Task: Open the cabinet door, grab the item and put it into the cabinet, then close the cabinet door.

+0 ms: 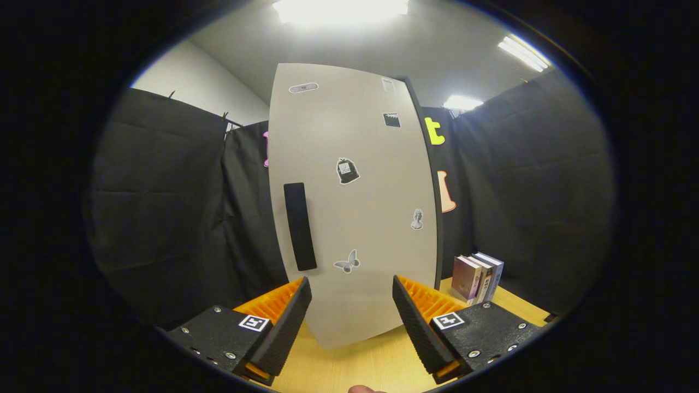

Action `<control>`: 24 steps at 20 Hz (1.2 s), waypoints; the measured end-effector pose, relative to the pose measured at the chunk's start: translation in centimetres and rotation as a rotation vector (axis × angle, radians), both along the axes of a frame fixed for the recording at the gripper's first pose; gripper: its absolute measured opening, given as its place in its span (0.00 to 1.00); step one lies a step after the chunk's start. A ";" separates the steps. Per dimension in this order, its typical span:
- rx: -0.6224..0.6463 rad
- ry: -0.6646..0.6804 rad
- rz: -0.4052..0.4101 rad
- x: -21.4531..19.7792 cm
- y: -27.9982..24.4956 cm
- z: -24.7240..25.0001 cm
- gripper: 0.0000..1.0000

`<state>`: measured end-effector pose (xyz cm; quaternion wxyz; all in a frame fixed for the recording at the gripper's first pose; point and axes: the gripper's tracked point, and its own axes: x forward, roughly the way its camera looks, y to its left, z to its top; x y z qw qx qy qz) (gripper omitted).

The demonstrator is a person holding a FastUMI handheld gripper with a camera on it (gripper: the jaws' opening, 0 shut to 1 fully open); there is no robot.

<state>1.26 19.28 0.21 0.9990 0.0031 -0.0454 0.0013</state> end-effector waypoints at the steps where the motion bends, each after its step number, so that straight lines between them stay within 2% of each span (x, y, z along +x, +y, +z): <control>1: 0.005 0.000 -0.004 -0.1 -0.1 0.0 0.93; 6: -0.002 0.013 -0.019 -0.4 -0.2 -0.2 0.93; 17: -0.039 0.044 0.035 -0.8 1.7 -0.6 0.93; 24: -0.053 0.032 0.013 -0.8 1.7 0.5 0.93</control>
